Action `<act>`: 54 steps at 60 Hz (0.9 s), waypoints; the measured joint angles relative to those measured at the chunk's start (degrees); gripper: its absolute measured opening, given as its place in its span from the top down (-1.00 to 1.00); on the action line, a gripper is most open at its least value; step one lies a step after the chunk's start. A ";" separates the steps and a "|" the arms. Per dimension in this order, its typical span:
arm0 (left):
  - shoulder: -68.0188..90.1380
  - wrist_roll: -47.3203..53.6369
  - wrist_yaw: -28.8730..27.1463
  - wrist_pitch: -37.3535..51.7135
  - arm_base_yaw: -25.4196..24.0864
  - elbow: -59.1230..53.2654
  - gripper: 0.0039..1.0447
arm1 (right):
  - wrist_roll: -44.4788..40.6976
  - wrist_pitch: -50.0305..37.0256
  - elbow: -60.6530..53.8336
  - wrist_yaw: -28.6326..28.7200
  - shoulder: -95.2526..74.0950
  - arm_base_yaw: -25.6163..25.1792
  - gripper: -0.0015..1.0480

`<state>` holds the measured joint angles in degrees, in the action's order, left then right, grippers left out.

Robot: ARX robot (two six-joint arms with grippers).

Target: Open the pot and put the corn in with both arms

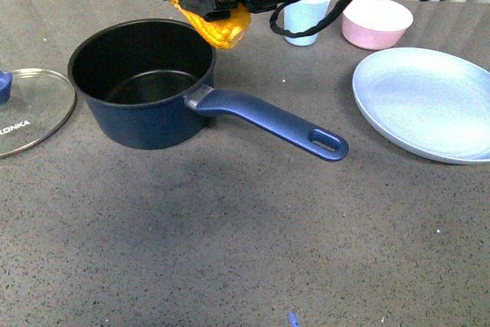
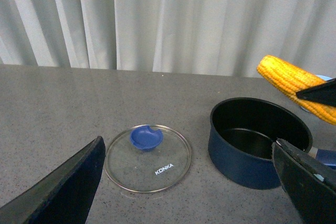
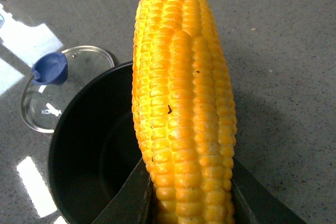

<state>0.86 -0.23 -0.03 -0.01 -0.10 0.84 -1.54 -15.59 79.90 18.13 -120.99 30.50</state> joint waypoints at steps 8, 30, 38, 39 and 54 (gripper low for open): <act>0.00 0.00 0.00 0.00 0.00 0.00 -0.84 | -1.81 2.84 4.17 -0.46 -2.60 1.11 0.56; 0.00 0.00 0.00 0.00 0.00 0.00 -0.84 | -5.22 9.14 15.30 -2.23 -9.44 4.09 0.36; 0.00 0.00 0.00 0.00 0.00 0.00 -0.84 | -5.90 10.19 17.64 -3.15 -10.95 4.61 -0.02; 0.00 0.00 0.00 0.00 0.00 0.00 -0.84 | -5.97 10.27 17.97 -3.21 -11.19 4.66 -0.09; 0.00 0.00 0.00 0.00 0.00 0.00 -0.84 | -6.25 9.16 17.90 -4.17 -12.00 4.63 -0.72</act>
<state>0.86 -0.23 -0.03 -0.01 -0.10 0.84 -7.79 -6.44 97.80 13.96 -132.99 35.14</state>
